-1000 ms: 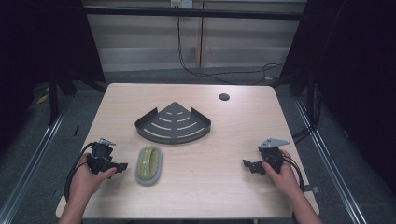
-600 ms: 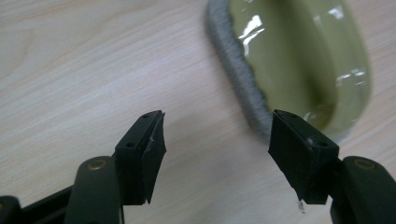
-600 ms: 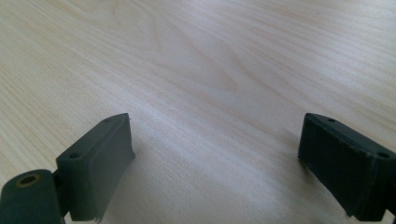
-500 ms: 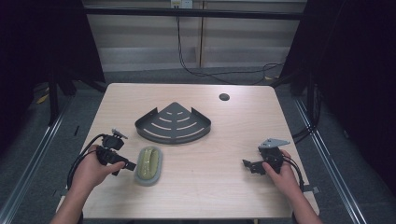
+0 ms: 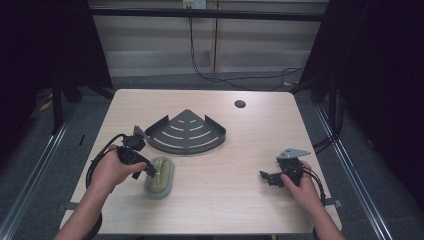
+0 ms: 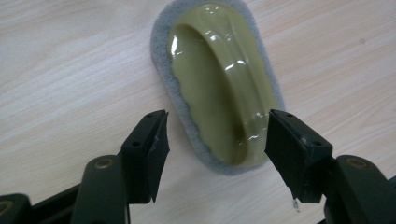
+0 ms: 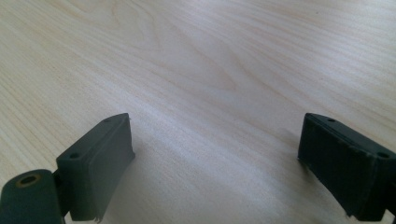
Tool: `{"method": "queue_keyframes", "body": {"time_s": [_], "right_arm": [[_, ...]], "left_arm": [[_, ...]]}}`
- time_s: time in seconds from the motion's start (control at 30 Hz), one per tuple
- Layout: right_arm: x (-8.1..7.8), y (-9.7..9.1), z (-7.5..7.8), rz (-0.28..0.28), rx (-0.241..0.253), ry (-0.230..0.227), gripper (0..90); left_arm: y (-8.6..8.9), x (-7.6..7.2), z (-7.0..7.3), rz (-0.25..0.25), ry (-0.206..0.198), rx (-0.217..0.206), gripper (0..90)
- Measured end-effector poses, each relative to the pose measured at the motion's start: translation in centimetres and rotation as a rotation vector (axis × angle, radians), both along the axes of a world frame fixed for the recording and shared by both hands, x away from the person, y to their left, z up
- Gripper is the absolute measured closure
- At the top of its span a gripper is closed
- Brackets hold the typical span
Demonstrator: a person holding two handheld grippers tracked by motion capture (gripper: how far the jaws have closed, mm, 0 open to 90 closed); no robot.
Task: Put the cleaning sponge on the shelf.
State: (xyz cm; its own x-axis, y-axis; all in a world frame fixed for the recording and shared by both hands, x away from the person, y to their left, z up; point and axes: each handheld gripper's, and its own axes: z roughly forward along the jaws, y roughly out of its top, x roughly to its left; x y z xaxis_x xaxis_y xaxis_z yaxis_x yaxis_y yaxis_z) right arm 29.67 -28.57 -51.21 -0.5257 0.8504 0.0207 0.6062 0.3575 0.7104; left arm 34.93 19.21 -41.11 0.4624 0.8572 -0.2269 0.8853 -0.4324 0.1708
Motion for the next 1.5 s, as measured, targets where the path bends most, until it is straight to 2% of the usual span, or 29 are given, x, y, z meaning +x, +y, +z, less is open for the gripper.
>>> {"method": "queue_keyframes", "body": {"time_s": [0.23,0.43,0.53,0.9,1.13,1.3,1.5], "right_arm": [[0.0,0.0,0.0,0.0,0.0,0.0,9.3],[0.0,0.0,0.0,-0.001,0.0,0.0,9.3],[0.0,0.0,0.0,-0.003,0.0,0.0,9.3],[0.0,0.0,0.0,-0.003,0.0,0.0,9.3],[0.0,0.0,0.0,-0.002,-0.001,-0.002,9.3],[0.0,0.0,0.0,-0.004,0.0,0.001,9.3],[0.0,0.0,0.0,-0.003,0.0,0.0,9.3]], "left_arm": [[-1.2,0.4,-0.1,0.017,0.037,0.007,41.8],[-1.9,0.5,-0.6,0.03,0.042,0.039,43.9],[-2.1,0.4,-0.8,0.042,0.05,0.034,44.6],[-2.9,0.3,-1.1,0.019,0.087,0.057,57.5],[-2.9,0.5,-0.8,0.002,0.079,0.068,68.6],[-2.5,0.7,-0.4,-0.025,0.085,0.081,70.9],[-2.3,0.9,0.2,-0.056,0.071,0.11,71.3]]}}
